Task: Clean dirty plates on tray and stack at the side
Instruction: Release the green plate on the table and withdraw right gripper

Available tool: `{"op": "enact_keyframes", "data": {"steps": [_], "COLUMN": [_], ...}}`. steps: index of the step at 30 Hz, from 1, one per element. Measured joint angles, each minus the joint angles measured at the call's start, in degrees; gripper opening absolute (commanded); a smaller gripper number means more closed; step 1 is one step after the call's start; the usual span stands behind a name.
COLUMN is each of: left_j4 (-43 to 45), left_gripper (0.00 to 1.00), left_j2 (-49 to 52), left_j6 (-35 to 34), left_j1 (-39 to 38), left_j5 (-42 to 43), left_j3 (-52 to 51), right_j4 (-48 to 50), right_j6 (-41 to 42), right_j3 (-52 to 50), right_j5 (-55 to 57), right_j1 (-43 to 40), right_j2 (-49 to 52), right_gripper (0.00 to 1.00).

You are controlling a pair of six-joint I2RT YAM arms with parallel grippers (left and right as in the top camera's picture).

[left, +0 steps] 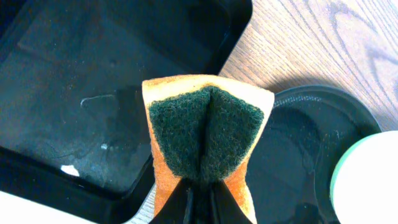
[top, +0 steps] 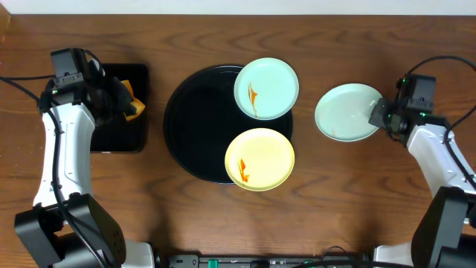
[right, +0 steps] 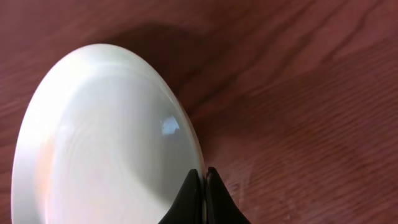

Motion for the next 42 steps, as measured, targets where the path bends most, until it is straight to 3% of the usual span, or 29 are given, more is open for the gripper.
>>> {"op": "enact_keyframes", "data": {"steps": [5,7,10,12,16,26,31,42], "left_j4": [-0.04,-0.04,-0.07,-0.04,-0.07,-0.13,-0.15,-0.15], "left_gripper": [0.07,0.07,0.08,0.07,0.07,0.08,0.08,0.07], "left_j2": [0.0,0.0,0.0,0.0,0.0,0.0,0.0,0.0], "left_j6": [0.0,0.0,0.0,0.0,0.0,0.02,0.24,1.42], "left_j1": [0.0,0.0,0.0,0.0,0.0,0.0,0.0,0.0], "left_j5": [0.0,0.0,0.0,0.0,0.0,0.0,0.0,0.0], "left_j3": [0.0,0.0,-0.02,-0.02,0.0,0.0,0.0,0.0], "right_j4": [1.97,2.21,2.14,2.03,-1.84,-23.19,-31.61,-37.57], "right_j6": [-0.39,-0.42,-0.33,-0.39,0.09,1.07,2.05,6.05], "right_j3": [-0.98,-0.98,-1.07,-1.05,0.04,11.91,12.13,11.54], "right_j5": [-0.02,-0.02,0.0,-0.11,-1.99,-14.75,-18.36,-17.31], "right_j1": [-0.04,-0.04,-0.04,-0.15,-0.92,0.31,7.87,25.44], "right_j2": [2.71,4.26,5.53,5.55,5.44,-1.42,-2.99,1.07], "right_gripper": [0.02,0.08,0.36,0.49,0.6,0.55,0.53,0.55]}}
